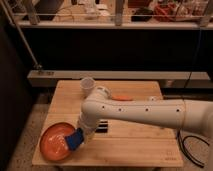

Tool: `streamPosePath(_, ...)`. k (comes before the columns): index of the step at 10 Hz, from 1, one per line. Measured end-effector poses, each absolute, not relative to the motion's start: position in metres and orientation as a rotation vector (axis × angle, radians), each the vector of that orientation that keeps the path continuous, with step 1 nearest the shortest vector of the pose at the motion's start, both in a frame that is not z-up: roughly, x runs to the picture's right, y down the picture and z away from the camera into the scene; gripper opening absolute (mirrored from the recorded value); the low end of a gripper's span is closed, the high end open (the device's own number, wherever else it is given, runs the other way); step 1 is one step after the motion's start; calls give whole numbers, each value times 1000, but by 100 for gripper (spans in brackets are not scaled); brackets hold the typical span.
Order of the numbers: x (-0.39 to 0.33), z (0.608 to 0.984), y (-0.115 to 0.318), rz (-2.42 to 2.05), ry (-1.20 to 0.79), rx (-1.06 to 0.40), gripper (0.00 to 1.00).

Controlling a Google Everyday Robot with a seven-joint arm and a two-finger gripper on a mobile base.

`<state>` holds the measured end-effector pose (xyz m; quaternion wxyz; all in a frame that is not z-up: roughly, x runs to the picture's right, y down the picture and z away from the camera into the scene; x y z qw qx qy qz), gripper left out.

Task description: Place the white sponge in the ceramic bowl

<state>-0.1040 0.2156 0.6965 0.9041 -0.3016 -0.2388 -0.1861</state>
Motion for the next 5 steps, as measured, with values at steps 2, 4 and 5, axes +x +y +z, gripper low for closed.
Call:
streamPosePath(2,-123,695,219,-404,-496,-620,0)
streamPosePath(4,-134,695,222,-419,-501,-616,0)
streamPosePath(5,-135,695,224,-423,-503,-615,0)
